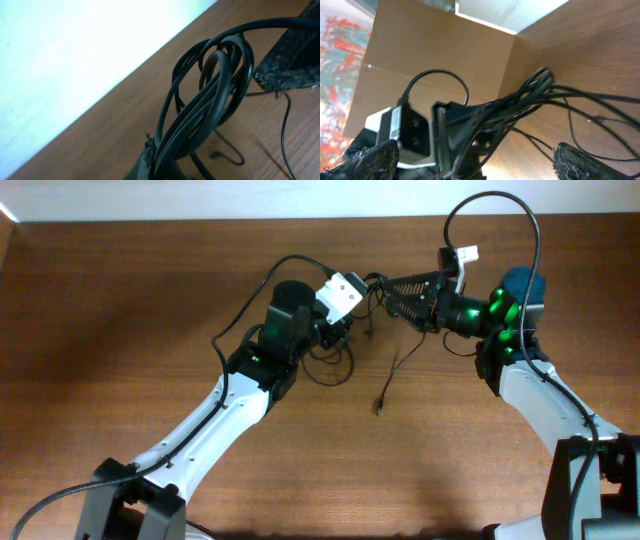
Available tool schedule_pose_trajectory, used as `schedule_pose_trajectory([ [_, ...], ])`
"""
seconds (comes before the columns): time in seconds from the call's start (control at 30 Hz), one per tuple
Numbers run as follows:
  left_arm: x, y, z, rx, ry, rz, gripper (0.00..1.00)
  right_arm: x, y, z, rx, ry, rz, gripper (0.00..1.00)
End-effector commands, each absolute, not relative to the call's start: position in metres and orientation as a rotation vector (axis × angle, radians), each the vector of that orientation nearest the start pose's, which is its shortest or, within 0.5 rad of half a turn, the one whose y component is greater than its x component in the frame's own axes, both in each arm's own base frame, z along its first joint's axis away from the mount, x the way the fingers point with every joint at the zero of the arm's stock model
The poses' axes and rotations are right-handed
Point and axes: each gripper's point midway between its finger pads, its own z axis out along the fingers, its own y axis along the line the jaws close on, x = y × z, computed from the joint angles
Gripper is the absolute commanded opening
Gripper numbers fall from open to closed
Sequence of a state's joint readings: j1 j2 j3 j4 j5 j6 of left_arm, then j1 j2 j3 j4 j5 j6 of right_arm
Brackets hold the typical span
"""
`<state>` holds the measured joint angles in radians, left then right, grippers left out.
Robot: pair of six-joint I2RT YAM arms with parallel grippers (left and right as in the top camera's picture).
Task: Untangle cables
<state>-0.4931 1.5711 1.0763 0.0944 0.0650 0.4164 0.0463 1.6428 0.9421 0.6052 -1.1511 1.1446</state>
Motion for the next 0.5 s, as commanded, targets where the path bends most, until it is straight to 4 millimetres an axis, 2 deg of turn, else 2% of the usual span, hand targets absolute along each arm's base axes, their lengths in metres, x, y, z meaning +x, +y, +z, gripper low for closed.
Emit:
schedule_pose_trajectory([
  [0.0,0.425,-0.244,0.225,1.017,1.663,-0.047,0.00,0.407,0.172,0.256,0.029,1.939,1.722,1.00],
  [0.03,0.425,-0.244,0.226,1.058,1.637,-0.014,0.00,0.407,0.172,0.256,0.029,1.940,1.723,0.98],
  [0.07,0.425,-0.245,0.226,1.108,1.604,0.021,0.00,0.407,0.173,0.256,0.031,1.941,1.725,0.90],
  [0.13,0.425,-0.245,0.226,1.166,1.562,0.070,0.00,0.407,0.173,0.256,0.030,1.941,1.726,0.57],
  [0.23,0.422,-0.249,0.226,1.256,1.491,0.132,0.00,0.405,0.174,0.256,0.023,1.943,1.732,0.49],
  [0.4,0.425,-0.258,0.246,1.239,1.395,0.162,0.00,0.395,0.187,0.252,-0.012,1.979,1.778,0.50],
  [0.47,0.426,-0.259,0.251,1.226,1.378,0.166,0.00,0.393,0.191,0.250,-0.008,1.996,1.789,0.47],
])
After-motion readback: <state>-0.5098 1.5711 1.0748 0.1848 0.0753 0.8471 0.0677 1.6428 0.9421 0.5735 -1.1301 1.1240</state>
